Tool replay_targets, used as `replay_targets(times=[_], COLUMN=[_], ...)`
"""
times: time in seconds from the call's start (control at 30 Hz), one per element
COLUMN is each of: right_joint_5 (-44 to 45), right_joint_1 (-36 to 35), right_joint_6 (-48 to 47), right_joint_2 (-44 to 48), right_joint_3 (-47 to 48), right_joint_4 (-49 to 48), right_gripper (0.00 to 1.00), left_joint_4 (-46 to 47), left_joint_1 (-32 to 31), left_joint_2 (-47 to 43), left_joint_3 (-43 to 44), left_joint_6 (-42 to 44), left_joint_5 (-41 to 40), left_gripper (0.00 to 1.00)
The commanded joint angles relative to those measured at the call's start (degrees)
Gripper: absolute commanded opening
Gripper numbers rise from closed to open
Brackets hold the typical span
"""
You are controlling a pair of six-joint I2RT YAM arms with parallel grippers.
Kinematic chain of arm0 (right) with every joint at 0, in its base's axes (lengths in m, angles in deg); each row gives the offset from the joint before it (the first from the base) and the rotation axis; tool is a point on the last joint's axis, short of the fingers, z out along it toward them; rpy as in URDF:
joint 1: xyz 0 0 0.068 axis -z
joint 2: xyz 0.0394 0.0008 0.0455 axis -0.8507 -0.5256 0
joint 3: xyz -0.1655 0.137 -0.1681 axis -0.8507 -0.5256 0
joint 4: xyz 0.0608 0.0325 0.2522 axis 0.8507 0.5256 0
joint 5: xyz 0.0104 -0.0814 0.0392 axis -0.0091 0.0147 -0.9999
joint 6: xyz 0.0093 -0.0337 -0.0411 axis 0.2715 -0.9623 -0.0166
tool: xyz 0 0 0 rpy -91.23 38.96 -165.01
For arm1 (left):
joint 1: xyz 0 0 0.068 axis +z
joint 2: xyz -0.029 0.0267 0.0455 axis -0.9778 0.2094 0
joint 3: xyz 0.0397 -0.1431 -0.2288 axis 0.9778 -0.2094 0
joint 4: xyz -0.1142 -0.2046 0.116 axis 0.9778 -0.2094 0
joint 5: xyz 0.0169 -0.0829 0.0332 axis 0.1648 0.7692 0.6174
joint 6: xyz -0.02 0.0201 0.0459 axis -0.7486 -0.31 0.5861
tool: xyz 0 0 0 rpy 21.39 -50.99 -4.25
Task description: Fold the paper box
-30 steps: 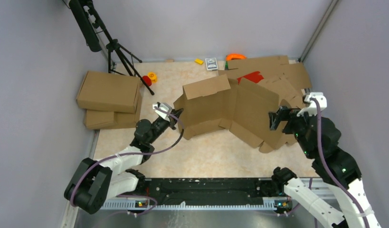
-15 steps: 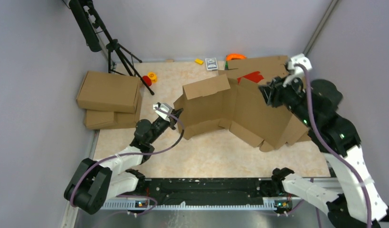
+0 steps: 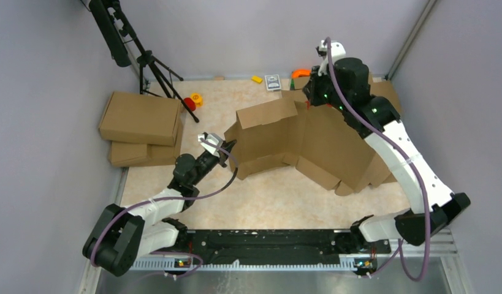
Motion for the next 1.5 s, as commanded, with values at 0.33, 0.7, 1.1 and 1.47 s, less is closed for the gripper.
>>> replay_targets(times=[0.33,0.7,1.1,1.47], right_joint_5=[-3.3,-8.7,-9.0,-9.9], right_joint_1=[0.1,0.1,0.2,1.3], right_joint_6=[-1.5,-1.9,0.0,4.6], right_joint_2=[-1.7,-5.2,-4.9,-1.9], right_joint_3=[-1.5,0.8,0.3,-5.3], right_joint_4=[2.6,8.9,9.0,6.0], right_gripper=[0.00,0.00,0.00,0.00], left_joint_4=[1.9,2.3,3.9,4.1], left_joint_1=[-0.2,-0.2,-0.2,-0.2], left_joint_2=[-0.4,-0.3,0.0,-0.2], left_joint_3=[0.4,0.2,-0.3,-0.7], left_joint_6=[1.4,1.7,1.9,2.3], left_joint_5=[1.9,3.0,4.4,4.6], left_gripper=[0.00,0.00,0.00,0.00])
